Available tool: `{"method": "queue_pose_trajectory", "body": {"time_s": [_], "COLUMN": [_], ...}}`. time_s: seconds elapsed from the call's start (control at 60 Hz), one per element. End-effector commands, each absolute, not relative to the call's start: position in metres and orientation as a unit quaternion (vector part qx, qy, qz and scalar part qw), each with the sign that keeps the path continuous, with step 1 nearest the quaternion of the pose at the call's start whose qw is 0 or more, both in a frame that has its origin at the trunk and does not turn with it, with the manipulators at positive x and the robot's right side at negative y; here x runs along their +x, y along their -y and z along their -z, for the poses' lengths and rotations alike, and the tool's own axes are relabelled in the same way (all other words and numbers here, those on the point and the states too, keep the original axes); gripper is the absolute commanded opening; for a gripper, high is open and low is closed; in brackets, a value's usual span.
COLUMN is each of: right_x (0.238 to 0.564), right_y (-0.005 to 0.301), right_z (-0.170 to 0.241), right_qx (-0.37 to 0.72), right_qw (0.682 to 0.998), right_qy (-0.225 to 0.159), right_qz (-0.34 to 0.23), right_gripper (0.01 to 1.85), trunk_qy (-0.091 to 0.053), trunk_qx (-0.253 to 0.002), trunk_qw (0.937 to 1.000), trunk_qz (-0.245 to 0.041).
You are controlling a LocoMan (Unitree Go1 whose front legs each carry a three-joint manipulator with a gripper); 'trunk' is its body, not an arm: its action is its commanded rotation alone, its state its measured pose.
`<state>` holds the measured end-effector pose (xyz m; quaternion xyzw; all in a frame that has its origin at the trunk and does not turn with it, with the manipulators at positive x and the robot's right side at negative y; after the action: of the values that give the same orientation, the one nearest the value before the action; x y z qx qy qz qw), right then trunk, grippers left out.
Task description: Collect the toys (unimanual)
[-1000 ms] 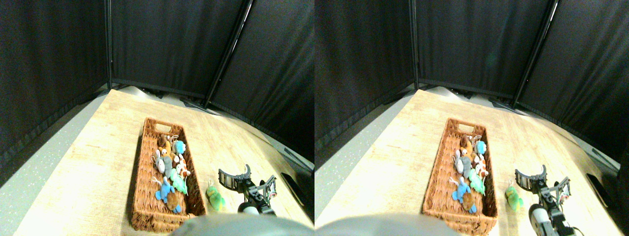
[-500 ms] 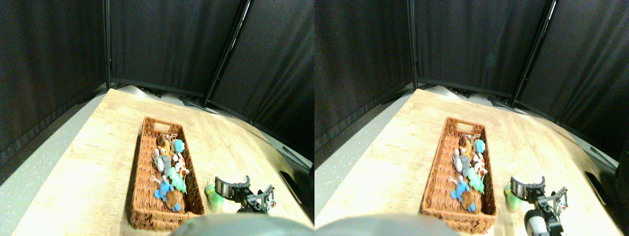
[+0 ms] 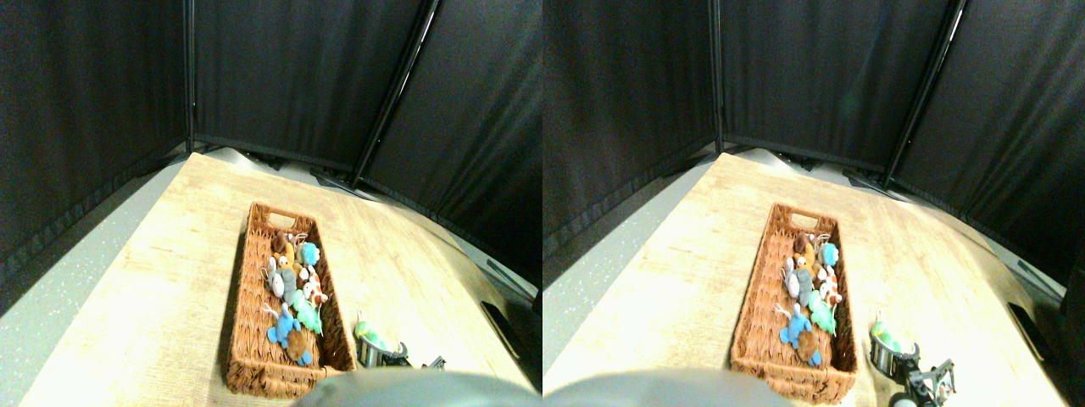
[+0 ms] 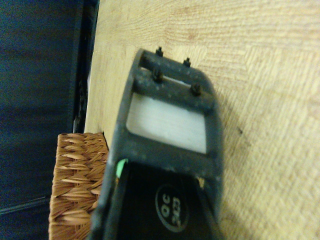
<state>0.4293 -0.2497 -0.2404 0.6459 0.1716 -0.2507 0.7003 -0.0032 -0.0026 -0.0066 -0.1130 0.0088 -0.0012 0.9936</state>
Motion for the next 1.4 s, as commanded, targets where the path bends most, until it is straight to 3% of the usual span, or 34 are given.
{"method": "queue_pose_trajectory", "body": {"time_s": [0.017, 0.483, 0.567, 0.6, 0.633, 0.65, 0.717, 0.917, 1.183, 1.4], "right_x": [0.437, 0.457, 0.459, 0.46, 0.46, 0.461, 0.463, 0.467, 0.481, 0.493], "right_y": [0.25, 0.253, 0.252, 0.251, 0.25, 0.249, 0.247, 0.247, 0.243, 0.238], "right_z": [0.242, 0.268, 0.268, 0.267, 0.265, 0.264, 0.258, 0.246, 0.221, 0.197], "right_qx": [0.66, 0.651, 0.635, 0.615, 0.605, 0.577, 0.538, 0.54, 0.518, 0.522], "right_qw": [0.69, 0.688, 0.707, 0.722, 0.727, 0.745, 0.77, 0.772, 0.815, 0.822], "right_qy": [-0.155, -0.148, -0.14, -0.126, -0.12, -0.112, -0.102, -0.101, -0.091, -0.075], "right_qz": [0.252, 0.284, 0.278, 0.293, 0.303, 0.316, 0.327, 0.32, 0.243, 0.212], "right_gripper": [0.81, 0.79, 0.64, 0.3, 0.14, 0.11, 0.21, 0.14, 0.17, 0.18], "trunk_qy": [-0.017, -0.02, -0.02, -0.02, -0.02, -0.018, -0.018, -0.016, -0.012, -0.009], "trunk_qx": [-0.118, -0.119, -0.12, -0.12, -0.12, -0.12, -0.12, -0.121, -0.121, -0.122], "trunk_qw": [0.9929, 0.9927, 0.9926, 0.9926, 0.9926, 0.9925, 0.9925, 0.9925, 0.9925, 0.9924], "trunk_qz": [-0.003, -0.008, -0.009, -0.009, -0.009, -0.009, -0.009, -0.008, -0.007, -0.006]}}
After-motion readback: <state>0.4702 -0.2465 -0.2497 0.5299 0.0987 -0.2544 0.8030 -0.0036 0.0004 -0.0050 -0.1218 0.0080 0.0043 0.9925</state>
